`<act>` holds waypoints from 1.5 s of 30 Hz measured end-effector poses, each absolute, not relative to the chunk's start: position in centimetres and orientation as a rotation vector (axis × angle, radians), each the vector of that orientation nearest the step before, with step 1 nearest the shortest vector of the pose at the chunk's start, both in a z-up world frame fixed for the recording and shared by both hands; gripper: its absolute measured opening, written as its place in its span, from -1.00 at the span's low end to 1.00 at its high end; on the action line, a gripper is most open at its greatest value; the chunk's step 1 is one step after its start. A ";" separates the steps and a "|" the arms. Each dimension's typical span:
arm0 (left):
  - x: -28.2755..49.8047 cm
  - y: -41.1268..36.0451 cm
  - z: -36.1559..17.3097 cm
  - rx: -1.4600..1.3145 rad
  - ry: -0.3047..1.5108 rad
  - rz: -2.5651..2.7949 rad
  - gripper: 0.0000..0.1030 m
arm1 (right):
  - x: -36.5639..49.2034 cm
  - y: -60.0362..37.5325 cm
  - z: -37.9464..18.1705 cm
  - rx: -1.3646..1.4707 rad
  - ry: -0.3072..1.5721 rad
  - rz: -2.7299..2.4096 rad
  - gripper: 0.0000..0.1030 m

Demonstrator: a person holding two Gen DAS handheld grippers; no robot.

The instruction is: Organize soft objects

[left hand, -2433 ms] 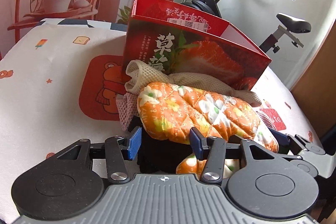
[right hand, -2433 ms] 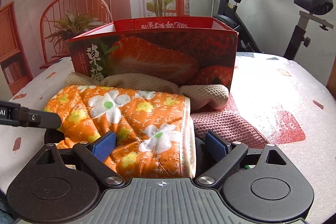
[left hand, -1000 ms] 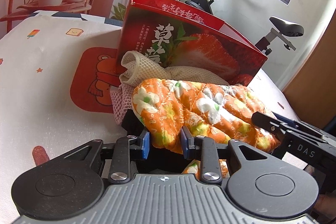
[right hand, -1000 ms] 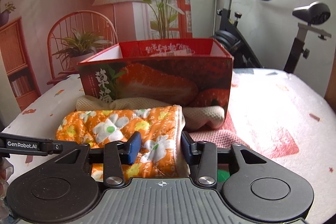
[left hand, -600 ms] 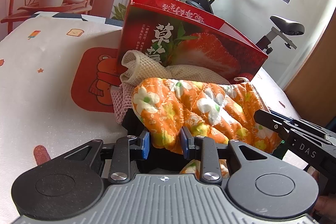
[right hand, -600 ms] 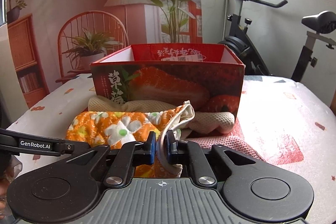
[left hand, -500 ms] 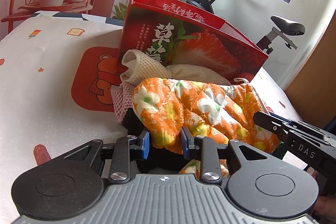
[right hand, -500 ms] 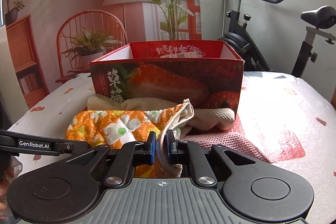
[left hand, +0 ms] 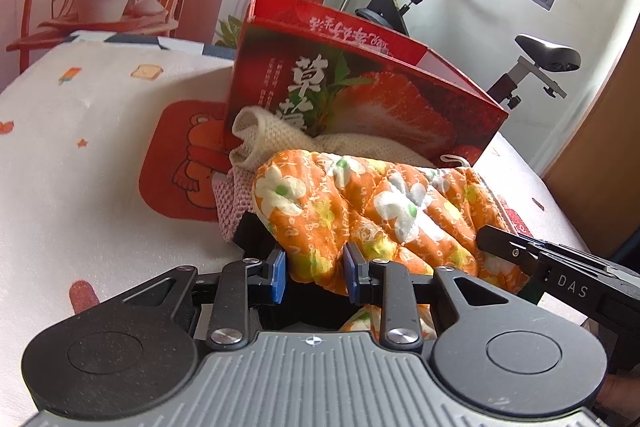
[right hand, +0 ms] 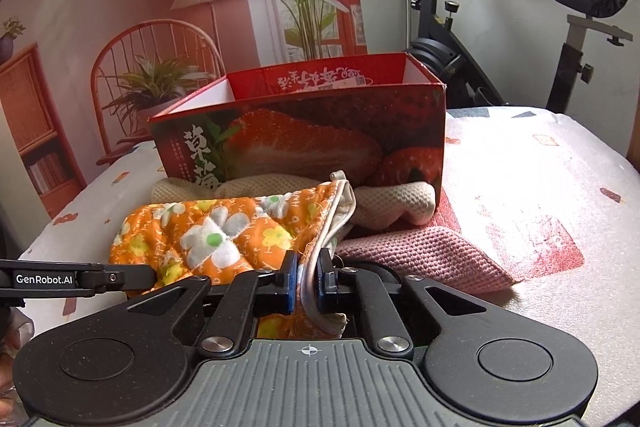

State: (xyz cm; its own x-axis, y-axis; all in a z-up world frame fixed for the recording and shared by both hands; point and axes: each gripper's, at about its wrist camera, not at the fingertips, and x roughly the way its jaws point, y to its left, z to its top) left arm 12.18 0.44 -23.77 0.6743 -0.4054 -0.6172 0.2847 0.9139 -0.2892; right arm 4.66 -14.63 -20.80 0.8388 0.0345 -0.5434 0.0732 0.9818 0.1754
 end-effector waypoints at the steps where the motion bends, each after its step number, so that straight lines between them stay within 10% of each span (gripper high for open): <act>1: 12.0 0.4 -23.5 -0.172 0.725 -0.388 -0.41 | 4.6 -14.6 -20.7 0.196 0.569 -0.018 -0.84; 45: 18.4 -1.6 -13.2 -0.168 0.511 -0.497 -0.41 | 9.8 -18.7 -11.7 0.226 0.357 0.040 -0.84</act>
State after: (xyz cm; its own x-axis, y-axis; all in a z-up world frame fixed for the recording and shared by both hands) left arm 18.44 -1.56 -13.15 0.7570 -0.4948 -0.4267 0.4125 0.8684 -0.2752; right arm 9.76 -18.70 -11.70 0.9363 0.0782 -0.3424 0.0013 0.9741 0.2263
